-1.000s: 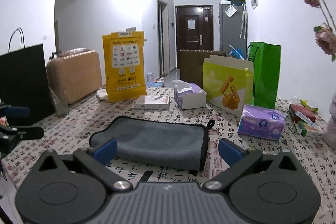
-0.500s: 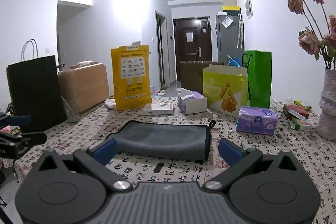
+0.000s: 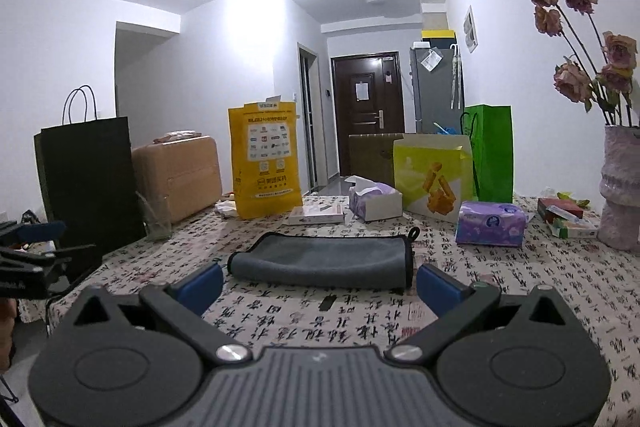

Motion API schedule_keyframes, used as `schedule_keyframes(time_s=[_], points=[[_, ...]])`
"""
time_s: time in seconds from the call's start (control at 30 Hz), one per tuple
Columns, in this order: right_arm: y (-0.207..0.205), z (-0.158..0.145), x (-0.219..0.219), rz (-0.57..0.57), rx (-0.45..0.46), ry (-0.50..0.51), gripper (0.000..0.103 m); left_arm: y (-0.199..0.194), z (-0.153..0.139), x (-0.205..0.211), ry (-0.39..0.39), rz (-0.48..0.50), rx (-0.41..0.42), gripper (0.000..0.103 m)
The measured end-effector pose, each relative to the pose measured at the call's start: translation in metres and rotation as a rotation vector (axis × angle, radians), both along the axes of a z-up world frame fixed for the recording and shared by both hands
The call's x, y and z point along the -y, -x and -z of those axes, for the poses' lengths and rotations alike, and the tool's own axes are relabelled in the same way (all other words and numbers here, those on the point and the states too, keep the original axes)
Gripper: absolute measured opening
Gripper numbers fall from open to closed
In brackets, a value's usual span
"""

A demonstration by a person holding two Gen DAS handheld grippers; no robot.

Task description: Fold towel

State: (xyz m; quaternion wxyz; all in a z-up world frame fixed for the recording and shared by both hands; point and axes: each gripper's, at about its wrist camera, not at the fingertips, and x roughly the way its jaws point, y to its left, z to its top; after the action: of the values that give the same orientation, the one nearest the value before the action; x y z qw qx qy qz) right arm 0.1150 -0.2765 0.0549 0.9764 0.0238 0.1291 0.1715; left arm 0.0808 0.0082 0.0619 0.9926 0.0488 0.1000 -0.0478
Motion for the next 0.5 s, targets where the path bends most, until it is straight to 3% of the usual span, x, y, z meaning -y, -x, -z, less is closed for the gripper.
schedule_keyframes(time_s=[0.27,0.5], points=[[0.033,0.018,-0.007,0.024,0.055,0.023,0.103,0.030,0.019,0.007,-0.014,-0.024,0.060,0.103],[0.070,0.040,-0.025,0.006,0.114,0.064,0.103,0.053,0.043,0.008,0.029,-0.045,0.062,0.103]])
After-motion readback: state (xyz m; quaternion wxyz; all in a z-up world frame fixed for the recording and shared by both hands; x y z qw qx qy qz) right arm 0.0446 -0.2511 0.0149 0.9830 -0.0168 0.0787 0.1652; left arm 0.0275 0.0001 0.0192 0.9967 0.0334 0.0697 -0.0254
